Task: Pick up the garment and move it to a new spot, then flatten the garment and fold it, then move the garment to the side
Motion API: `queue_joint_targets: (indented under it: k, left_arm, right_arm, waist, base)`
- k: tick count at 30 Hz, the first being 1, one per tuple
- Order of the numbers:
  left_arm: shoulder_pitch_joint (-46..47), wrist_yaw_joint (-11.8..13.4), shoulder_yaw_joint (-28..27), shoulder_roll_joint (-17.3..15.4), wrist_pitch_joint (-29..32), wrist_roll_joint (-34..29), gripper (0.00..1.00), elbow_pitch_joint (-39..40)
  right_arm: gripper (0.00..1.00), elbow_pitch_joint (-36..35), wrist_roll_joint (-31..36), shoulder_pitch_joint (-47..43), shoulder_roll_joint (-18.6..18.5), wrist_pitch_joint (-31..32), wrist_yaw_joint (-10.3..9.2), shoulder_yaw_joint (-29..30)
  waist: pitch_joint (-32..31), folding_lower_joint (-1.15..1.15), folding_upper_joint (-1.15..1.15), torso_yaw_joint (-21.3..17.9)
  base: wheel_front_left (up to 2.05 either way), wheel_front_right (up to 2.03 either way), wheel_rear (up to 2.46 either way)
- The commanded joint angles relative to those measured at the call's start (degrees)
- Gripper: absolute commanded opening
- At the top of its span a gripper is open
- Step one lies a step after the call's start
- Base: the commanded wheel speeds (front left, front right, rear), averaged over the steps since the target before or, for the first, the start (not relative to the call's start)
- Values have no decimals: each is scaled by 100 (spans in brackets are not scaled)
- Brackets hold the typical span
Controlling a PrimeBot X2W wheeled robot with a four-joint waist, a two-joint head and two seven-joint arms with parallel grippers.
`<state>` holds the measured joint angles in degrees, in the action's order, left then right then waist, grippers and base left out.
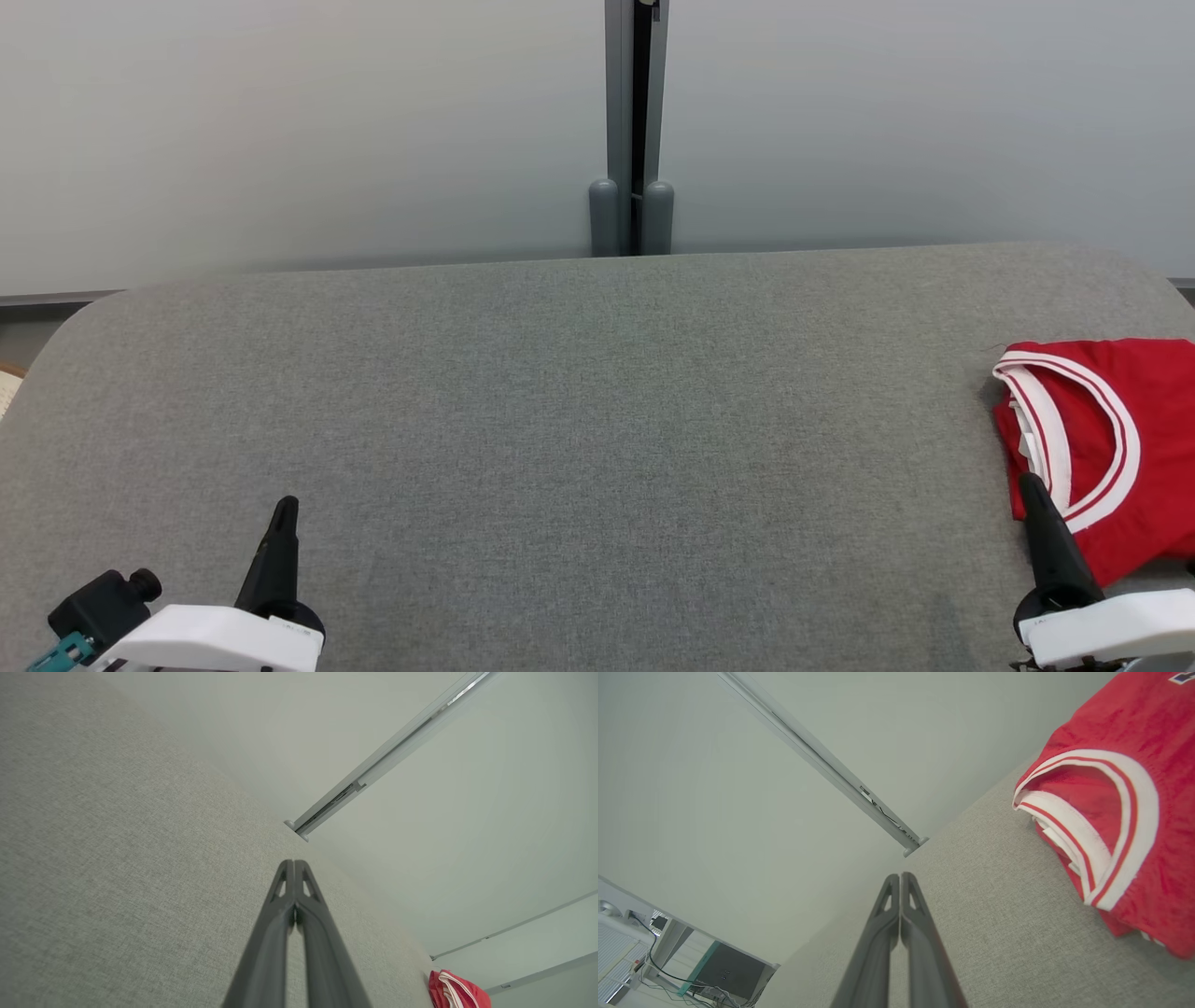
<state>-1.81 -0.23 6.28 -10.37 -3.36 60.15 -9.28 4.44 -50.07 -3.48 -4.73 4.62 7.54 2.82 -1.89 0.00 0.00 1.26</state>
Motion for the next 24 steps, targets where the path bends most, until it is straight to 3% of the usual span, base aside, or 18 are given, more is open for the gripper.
queue_joint_targets:
  k: [1, 24]
  left_arm:
    - [220, -65, -107, -18, 50, 176, 0, 35]
    - [440, -304, -498, 232, 360, 1259, 0, -139]
  right_arm:
    - [0, -15, -244, 159, -17, 24, -3, 29]
    - [0, 320, -1645, 448, 37, 66, -2, 135]
  waist:
    - [5, 0, 0, -3]
    - [60, 0, 0, -37]
  base:
    - [0, 0, 0]
    - [0, 0, 0]
